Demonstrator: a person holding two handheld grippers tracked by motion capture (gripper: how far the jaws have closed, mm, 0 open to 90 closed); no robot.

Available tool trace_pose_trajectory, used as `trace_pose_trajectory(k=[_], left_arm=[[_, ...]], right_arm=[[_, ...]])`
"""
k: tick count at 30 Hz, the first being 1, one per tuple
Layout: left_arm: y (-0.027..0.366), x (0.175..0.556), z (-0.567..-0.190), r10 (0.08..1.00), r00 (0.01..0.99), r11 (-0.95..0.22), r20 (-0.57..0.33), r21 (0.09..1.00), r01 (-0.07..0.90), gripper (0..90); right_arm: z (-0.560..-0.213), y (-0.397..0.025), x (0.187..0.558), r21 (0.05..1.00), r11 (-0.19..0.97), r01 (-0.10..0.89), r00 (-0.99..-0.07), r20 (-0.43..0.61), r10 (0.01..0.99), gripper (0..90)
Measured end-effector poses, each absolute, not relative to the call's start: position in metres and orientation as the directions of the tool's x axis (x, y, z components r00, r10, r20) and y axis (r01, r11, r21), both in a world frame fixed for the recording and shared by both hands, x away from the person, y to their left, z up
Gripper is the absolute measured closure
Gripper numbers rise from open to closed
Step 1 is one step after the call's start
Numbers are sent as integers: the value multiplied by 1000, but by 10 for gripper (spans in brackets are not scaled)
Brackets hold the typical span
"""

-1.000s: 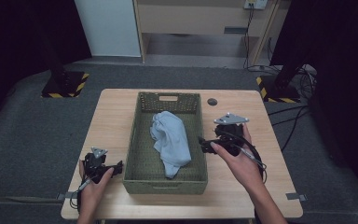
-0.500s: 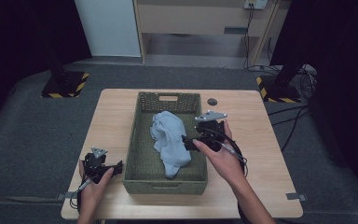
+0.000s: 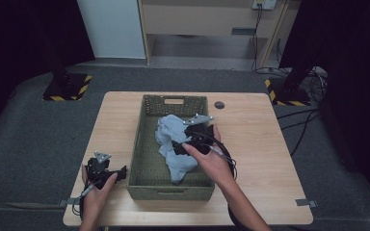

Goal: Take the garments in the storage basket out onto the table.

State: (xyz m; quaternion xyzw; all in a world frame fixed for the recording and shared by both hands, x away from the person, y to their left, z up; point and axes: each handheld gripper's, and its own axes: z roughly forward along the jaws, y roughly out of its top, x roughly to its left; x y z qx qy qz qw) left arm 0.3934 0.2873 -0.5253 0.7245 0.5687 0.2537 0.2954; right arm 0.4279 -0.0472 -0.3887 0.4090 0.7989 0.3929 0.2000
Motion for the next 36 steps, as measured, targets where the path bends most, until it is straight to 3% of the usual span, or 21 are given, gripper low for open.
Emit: trace_pose_trajectory(k=[36], left_arm=[[287, 393, -525, 974, 225, -179, 32, 716, 674, 0]], right_arm=[[-446, -8, 493, 705, 349, 618, -518, 31, 855, 29]])
